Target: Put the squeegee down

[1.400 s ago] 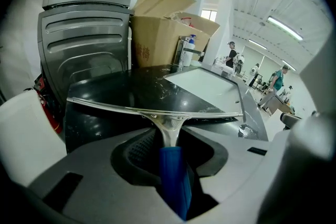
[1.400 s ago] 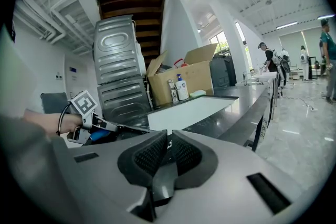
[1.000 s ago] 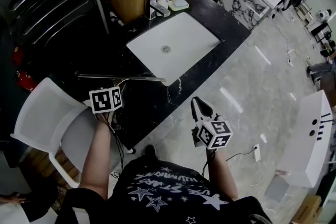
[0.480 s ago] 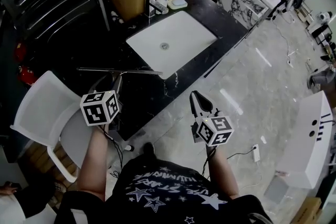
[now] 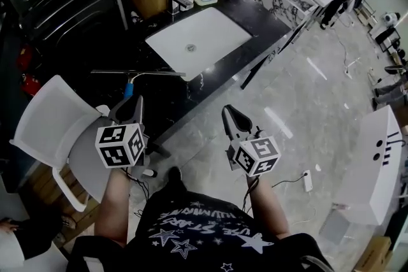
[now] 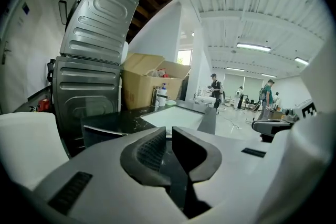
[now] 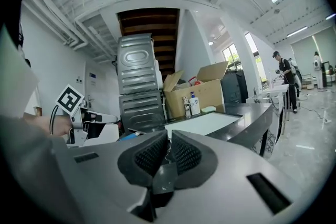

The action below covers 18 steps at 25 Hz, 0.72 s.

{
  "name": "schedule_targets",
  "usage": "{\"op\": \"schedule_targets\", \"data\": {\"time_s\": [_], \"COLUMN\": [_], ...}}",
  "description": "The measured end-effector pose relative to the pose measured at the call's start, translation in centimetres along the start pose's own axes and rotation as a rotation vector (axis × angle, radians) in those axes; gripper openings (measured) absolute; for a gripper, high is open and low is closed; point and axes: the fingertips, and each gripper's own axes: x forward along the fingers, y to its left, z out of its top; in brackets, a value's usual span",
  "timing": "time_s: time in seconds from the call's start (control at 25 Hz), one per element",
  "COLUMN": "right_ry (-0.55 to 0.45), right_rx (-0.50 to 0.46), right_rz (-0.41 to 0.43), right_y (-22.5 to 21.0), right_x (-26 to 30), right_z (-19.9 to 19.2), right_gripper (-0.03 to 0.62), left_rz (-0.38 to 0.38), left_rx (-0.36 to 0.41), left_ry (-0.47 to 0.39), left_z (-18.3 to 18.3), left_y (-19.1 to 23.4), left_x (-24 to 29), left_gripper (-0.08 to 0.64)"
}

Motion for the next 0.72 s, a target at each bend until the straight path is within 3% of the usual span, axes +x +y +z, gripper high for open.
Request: {"op": "schedule_targets", "data": {"time_s": [0.36,0.72], "right_ry": [-0.015,-0.016], "right_rx": [-0.021,-0.021], "right_rz": [0.035,0.057], "right_y": [1.4,3.0], "right_x": [-5.8,-10.6], "right_z": [-0.7,-2.5], "right_gripper": [0.055,0.055], "left_rz": [-0.02,-0.034], "left_rx": [0.017,0.024], "left_ry": [-0.067,-0.058], "left_z": [-2.6,-6.4], "left_y": [-4.7,-8.2], "left_x": [-5.5,-10.0], "left_gripper": [0.021,0.02]}}
